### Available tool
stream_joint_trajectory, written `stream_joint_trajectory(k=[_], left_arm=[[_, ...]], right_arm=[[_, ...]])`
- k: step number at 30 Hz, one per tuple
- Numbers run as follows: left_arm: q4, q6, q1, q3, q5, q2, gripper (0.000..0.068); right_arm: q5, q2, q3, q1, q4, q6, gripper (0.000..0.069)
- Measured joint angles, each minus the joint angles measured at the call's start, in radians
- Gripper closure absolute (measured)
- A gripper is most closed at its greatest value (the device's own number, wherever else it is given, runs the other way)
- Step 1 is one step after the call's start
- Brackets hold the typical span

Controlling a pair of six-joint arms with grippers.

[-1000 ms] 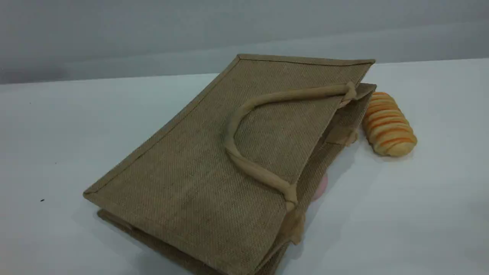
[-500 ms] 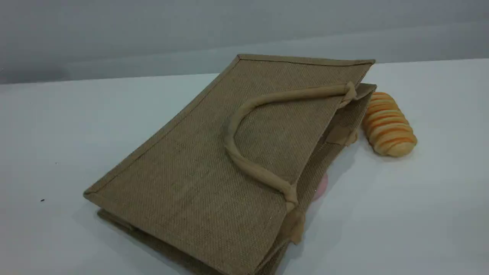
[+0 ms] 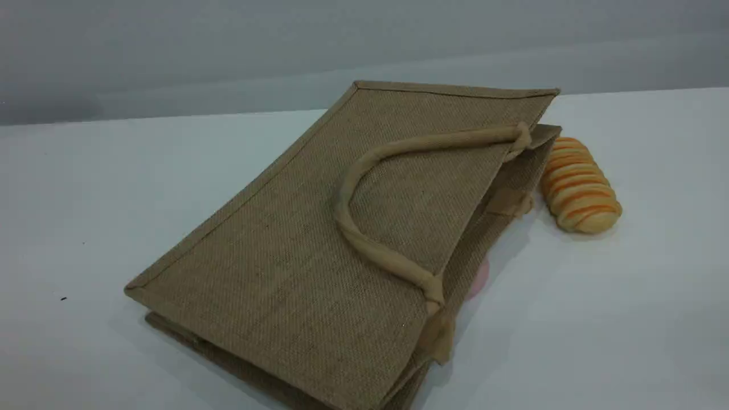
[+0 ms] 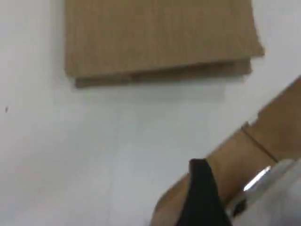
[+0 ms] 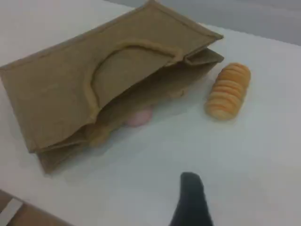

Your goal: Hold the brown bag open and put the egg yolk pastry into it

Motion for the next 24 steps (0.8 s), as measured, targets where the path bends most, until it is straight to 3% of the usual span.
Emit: stream_joint_trajectory(k=[5,17,24], left_arm=[[0.016,0.001,0.000,0.009,-0.009,-0.001,0.0241],[0.028,0.003,0.000,0.027,-0.026,-0.001,0.0241],[0.026,0.004,0.000,0.025,-0.026,-0.001,0.0241]], right_arm=[[0.000,0.000,0.000,-0.058,0.001,0.000,0.0235],[0.000,-0.003,0.000,-0.389,0.001,0.001,0.0235],[0.001,-0.022,0.000,-0.417,0.001,0.001,0.0235]])
